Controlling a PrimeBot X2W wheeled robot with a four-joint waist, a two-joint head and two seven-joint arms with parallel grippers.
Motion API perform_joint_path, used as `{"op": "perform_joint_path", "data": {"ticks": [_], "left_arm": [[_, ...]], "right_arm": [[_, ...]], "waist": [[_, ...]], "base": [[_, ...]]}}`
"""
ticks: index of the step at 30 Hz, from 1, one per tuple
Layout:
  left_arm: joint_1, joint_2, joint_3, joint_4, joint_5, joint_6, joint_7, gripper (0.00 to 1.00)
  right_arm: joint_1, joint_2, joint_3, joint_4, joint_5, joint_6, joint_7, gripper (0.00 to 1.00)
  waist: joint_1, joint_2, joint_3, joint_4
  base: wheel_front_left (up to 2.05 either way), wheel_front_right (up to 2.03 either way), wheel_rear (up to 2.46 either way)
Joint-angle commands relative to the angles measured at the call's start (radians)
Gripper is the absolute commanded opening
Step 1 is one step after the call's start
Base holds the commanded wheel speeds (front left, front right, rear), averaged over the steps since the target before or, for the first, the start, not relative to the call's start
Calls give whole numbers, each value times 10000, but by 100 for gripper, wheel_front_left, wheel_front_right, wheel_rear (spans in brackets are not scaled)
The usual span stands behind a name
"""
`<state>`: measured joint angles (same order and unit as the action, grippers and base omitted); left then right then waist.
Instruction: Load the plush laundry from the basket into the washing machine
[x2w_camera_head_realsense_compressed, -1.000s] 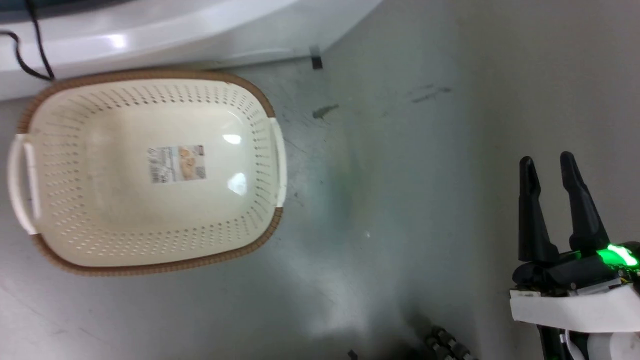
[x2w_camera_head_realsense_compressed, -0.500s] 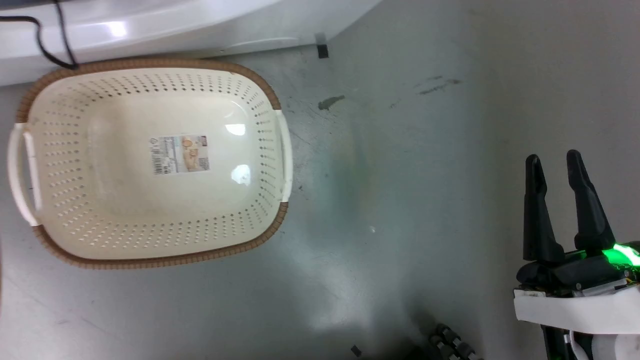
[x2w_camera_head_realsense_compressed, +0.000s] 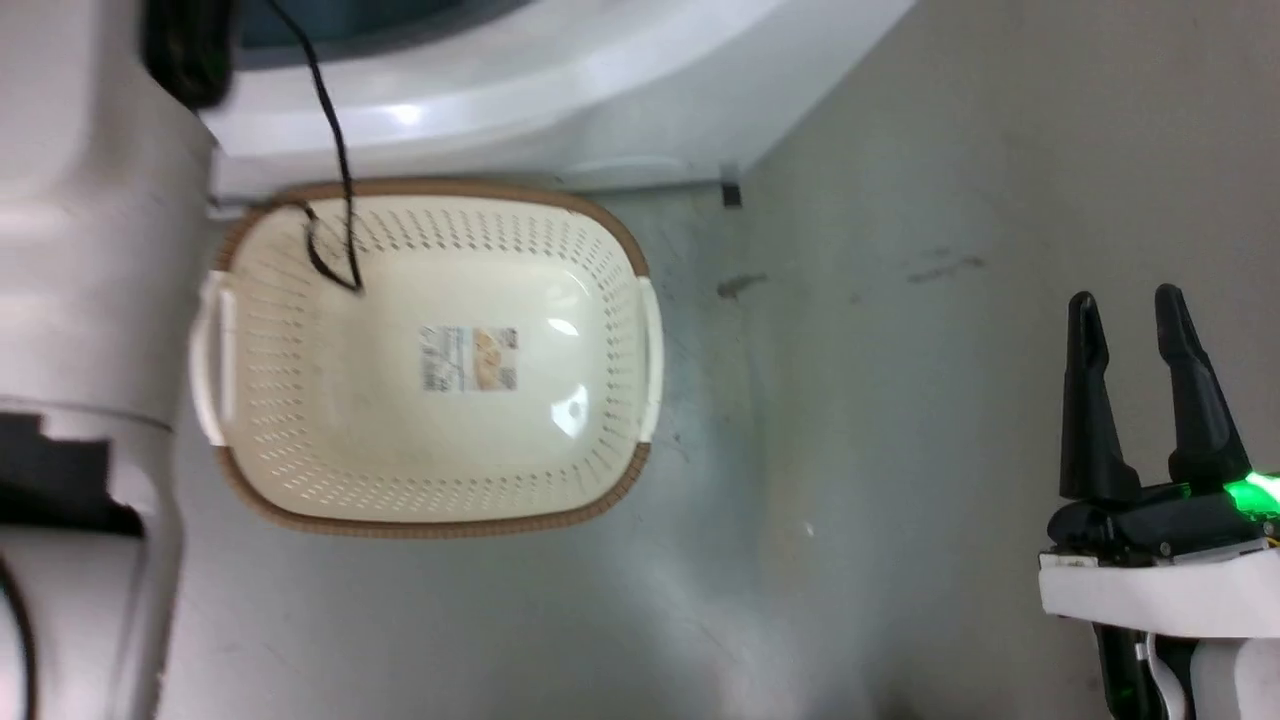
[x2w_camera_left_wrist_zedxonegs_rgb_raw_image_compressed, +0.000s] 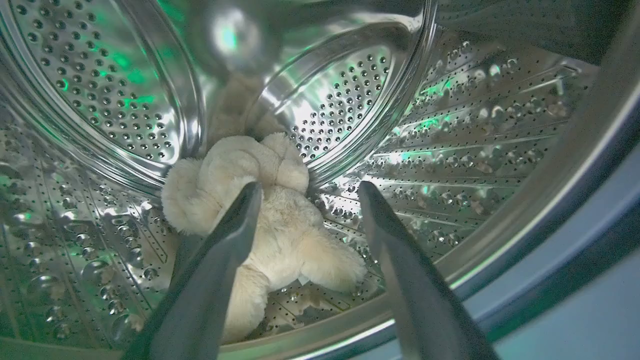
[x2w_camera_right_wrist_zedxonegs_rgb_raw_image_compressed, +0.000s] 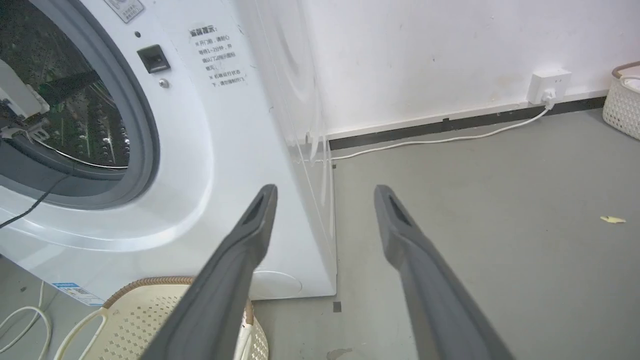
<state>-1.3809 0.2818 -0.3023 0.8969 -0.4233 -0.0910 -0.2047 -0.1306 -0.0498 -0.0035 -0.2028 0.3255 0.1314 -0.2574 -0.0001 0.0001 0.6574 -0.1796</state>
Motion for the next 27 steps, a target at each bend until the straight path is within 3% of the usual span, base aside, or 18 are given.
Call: {"op": "perform_joint_path", "data": {"ticks": [1, 19, 27], "left_arm": [[345, -79, -18, 39, -42, 0, -120, 100], [4218, -1177, 115, -334, -604, 144, -562, 100], [6212, -1339, 254, -1151, -390, 516, -568, 100]], "right_arm": [[-159, -4, -27, 80, -94, -7, -44, 100], [623, -4, -170, 1178, -395, -7, -44, 100], [1336, -4, -87, 1645, -444, -7, -44, 100]], "waist": [[1, -1, -580, 380], [1, -1, -4108, 1374], [1, -1, -5663, 1597]], "base": [[0, 0, 0], [0, 0, 0], [0, 0, 0]]}}
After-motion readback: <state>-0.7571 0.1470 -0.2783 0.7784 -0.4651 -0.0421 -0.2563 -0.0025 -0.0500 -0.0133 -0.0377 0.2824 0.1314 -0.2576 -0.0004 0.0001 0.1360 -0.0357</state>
